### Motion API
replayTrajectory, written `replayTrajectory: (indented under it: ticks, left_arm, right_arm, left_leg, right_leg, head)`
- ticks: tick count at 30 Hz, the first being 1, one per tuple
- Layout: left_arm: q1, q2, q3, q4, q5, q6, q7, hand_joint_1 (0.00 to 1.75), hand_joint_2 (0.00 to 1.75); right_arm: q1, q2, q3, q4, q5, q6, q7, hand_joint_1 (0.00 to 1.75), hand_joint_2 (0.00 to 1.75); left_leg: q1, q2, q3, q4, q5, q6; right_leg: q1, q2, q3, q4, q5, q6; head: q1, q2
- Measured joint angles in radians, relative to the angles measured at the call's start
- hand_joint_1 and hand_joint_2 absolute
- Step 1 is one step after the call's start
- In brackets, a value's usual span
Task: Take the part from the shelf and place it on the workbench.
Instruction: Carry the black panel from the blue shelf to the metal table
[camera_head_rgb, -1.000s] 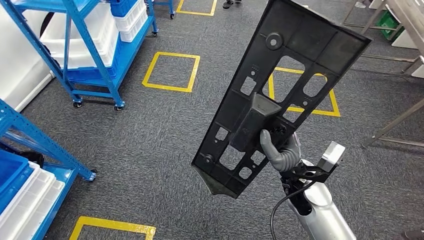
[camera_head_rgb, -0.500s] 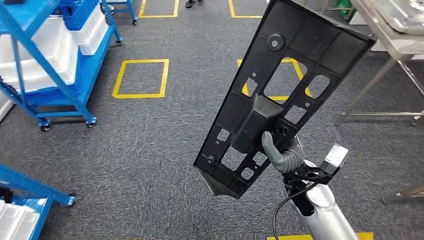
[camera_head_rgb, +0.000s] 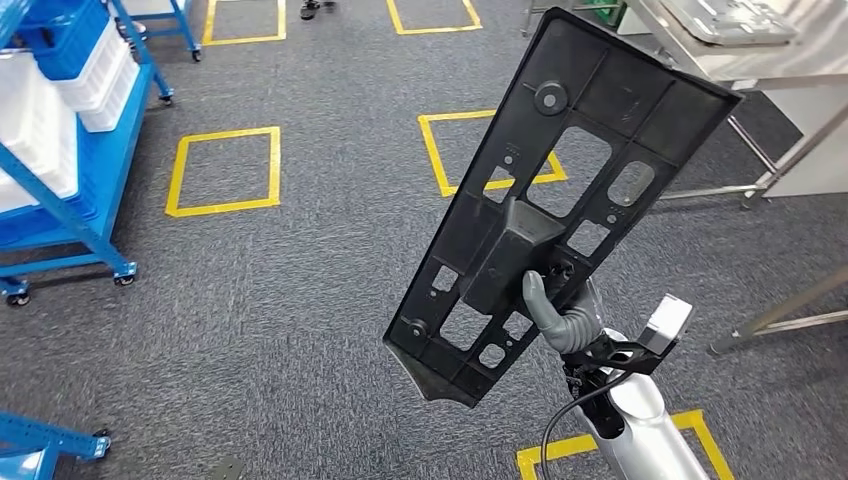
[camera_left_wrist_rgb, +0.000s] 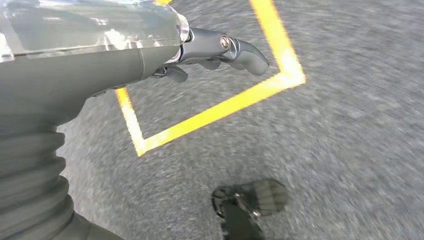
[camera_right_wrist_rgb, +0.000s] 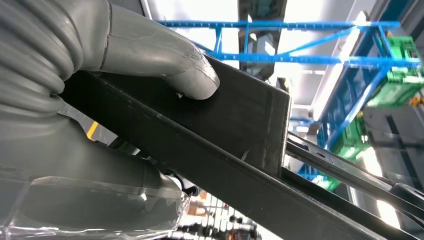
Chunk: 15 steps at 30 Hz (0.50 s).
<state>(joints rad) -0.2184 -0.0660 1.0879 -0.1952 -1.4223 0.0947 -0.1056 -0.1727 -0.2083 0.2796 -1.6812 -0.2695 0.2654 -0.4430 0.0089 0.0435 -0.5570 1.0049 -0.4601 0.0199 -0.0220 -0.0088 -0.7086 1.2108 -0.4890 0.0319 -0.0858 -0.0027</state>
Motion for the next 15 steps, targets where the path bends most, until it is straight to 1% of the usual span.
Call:
replayTrajectory:
  ticks: [1, 2, 3, 4, 5, 6, 7, 8, 9, 10, 11, 12, 13, 14, 15]
  left_arm:
    - [-0.007, 0.001, -0.007, -0.001, -0.01, -0.002, -0.002, 0.0, 1.75]
    - [-0.012, 0.003, -0.016, -0.001, -0.02, -0.004, -0.002, 0.0, 1.75]
    - [-0.014, 0.006, -0.024, -0.001, -0.029, -0.006, -0.001, 0.0, 1.75]
    - [-0.015, 0.01, -0.031, -0.002, -0.036, -0.004, 0.003, 0.0, 1.75]
    - [-0.014, 0.016, -0.037, -0.002, -0.04, 0.001, 0.009, 0.0, 1.75]
    - [-0.013, 0.023, -0.04, -0.004, -0.041, 0.011, 0.015, 0.0, 1.75]
    - [-0.012, 0.033, -0.042, -0.006, -0.04, 0.021, 0.022, 0.0, 1.75]
    - [-0.01, 0.046, -0.042, -0.008, -0.036, 0.031, 0.025, 0.0, 1.75]
    - [-0.007, 0.06, -0.042, -0.01, -0.032, 0.038, 0.028, 0.0, 1.75]
    - [-0.002, 0.077, -0.042, -0.013, -0.026, 0.041, 0.029, 0.0, 1.75]
    - [0.006, 0.091, -0.042, -0.014, -0.021, 0.043, 0.029, 0.0, 1.75]
    - [0.017, 0.103, -0.04, -0.015, -0.014, 0.044, 0.03, 0.0, 1.75]
    - [0.028, 0.112, -0.038, -0.016, -0.006, 0.044, 0.03, 0.0, 1.75]
    - [0.038, 0.117, -0.035, -0.017, 0.003, 0.044, 0.03, 0.0, 1.75]
    - [0.046, 0.121, -0.031, -0.017, 0.012, 0.044, 0.03, 0.0, 1.75]
  right_arm:
    - [-0.001, 0.0, 0.0, 0.003, -0.001, 0.004, 0.0, 1.75, 1.75]
    - [-0.004, 0.0, 0.0, 0.005, -0.002, 0.008, 0.0, 1.75, 1.75]
    - [-0.007, 0.0, 0.0, 0.007, -0.002, 0.011, 0.0, 1.75, 1.75]
    - [-0.012, 0.0, 0.0, 0.008, -0.002, 0.012, 0.0, 1.75, 1.75]
    - [-0.016, 0.0, 0.0, 0.01, -0.002, 0.013, 0.001, 1.75, 1.75]
    - [-0.018, 0.0, 0.0, 0.011, -0.002, 0.013, 0.004, 1.75, 1.75]
    - [-0.019, 0.0, -0.001, 0.011, -0.001, 0.012, 0.006, 1.75, 1.75]
    - [-0.018, 0.0, -0.001, 0.01, 0.0, 0.012, 0.01, 1.75, 1.75]
    - [-0.017, 0.0, -0.002, 0.01, 0.001, 0.012, 0.014, 1.75, 1.75]
    - [-0.016, -0.001, -0.002, 0.009, 0.002, 0.012, 0.017, 1.75, 1.75]
    - [-0.014, -0.001, -0.002, 0.009, 0.002, 0.012, 0.019, 1.75, 1.75]
    - [-0.011, -0.002, -0.002, 0.009, 0.002, 0.012, 0.022, 1.75, 1.75]
    - [-0.009, -0.002, -0.002, 0.009, 0.001, 0.014, 0.023, 1.75, 1.75]
    - [-0.007, -0.002, -0.002, 0.009, 0.001, 0.016, 0.026, 1.75, 1.75]
    - [-0.006, -0.002, -0.002, 0.009, 0.001, 0.018, 0.029, 1.75, 1.75]
  left_leg:
    - [-0.001, 0.01, 0.003, 0.0, -0.003, -0.003]
    - [-0.003, 0.02, 0.006, 0.0, -0.006, -0.007]
    - [-0.006, 0.03, 0.008, 0.0, -0.008, -0.012]
    - [-0.007, 0.041, 0.01, 0.0, -0.011, -0.018]
    - [-0.008, 0.052, 0.012, -0.002, -0.012, -0.024]
    - [-0.007, 0.062, 0.015, -0.003, -0.015, -0.03]
    - [-0.005, 0.058, 0.016, 0.001, -0.021, -0.037]
    - [-0.003, 0.042, 0.01, 0.019, -0.036, -0.042]
    - [-0.001, 0.019, -0.007, 0.059, -0.061, -0.045]
    - [0.001, -0.007, -0.033, 0.118, -0.092, -0.047]
    - [0.001, -0.023, -0.068, 0.189, -0.124, -0.049]
    - [0.002, -0.031, -0.1, 0.25, -0.143, -0.05]
    - [0.001, -0.035, -0.119, 0.282, -0.143, -0.05]
    - [0.001, -0.037, -0.123, 0.277, -0.124, -0.05]
    - [0.002, -0.042, -0.107, 0.23, -0.087, -0.049]
  right_leg:
    - [0.003, -0.023, 0.039, -0.074, 0.027, -0.004]
    - [0.008, -0.044, 0.071, -0.136, 0.046, -0.011]
    - [0.013, -0.058, 0.09, -0.175, 0.055, -0.017]
    - [0.018, -0.063, 0.095, -0.19, 0.053, -0.024]
    - [0.021, -0.05, 0.093, -0.189, 0.055, -0.029]
    - [0.021, -0.036, 0.093, -0.192, 0.057, -0.035]
    - [0.02, -0.025, 0.095, -0.197, 0.059, -0.041]
    - [0.018, -0.014, 0.097, -0.202, 0.062, -0.047]
    - [0.016, -0.004, 0.099, -0.207, 0.065, -0.053]
    - [0.017, 0.006, 0.1, -0.208, 0.065, -0.056]
    - [0.017, 0.018, 0.1, -0.208, 0.064, -0.059]
    - [0.018, 0.031, 0.1, -0.207, 0.064, -0.061]
    - [0.019, 0.045, 0.1, -0.205, 0.063, -0.062]
    - [0.019, 0.059, 0.1, -0.203, 0.063, -0.062]
    - [0.019, 0.073, 0.1, -0.2, 0.062, -0.061]
  head:
    - [0.0, 0.0]
    - [0.0, 0.0]
    - [0.0, 0.0]
    - [0.0, 0.0]
    - [0.0, 0.0]
    - [0.0, 0.0]
    - [0.0, 0.0]
    - [0.0, 0.0]
    - [0.0, 0.0]
    - [0.0, 0.0]
    - [0.0, 0.0]
    - [0.0, 0.0]
    - [0.0, 0.0]
    - [0.0, 0.0]
    - [0.0, 0.0]
